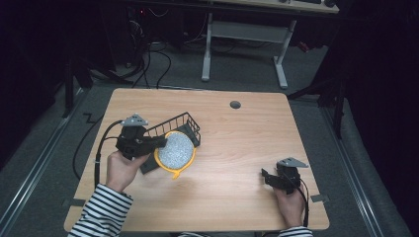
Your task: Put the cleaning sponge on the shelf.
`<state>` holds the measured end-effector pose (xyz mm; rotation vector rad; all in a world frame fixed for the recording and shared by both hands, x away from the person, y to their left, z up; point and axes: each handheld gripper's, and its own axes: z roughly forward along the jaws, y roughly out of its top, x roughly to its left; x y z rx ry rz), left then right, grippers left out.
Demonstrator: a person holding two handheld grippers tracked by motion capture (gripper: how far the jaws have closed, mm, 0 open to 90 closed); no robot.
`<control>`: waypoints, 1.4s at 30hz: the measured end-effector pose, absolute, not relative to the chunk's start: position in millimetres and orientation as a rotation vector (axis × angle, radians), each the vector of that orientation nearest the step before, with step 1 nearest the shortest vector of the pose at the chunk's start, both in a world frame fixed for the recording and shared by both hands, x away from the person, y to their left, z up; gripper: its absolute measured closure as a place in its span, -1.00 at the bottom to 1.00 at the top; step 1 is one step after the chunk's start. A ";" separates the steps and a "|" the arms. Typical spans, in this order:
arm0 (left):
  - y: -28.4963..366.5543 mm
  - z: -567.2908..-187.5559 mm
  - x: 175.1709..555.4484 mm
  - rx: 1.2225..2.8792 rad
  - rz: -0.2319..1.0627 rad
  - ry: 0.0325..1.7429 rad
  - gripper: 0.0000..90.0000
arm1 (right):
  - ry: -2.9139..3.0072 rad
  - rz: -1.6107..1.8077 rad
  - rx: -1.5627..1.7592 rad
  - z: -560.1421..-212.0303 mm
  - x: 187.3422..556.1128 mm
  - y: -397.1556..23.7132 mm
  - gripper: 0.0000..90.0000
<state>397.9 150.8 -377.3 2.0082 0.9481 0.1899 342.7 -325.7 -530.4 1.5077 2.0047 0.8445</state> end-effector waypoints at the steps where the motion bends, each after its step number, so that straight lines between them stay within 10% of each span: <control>1: 153.1 -376.4 399.4 2.004 0.201 0.955 0.82 | 2.005 0.845 1.508 -530.4 342.7 -325.7 -0.27; 42: 200.7 -387.7 466.2 1.926 0.456 1.174 0.82 | 2.007 0.850 1.508 -530.4 342.7 -326.0 -0.28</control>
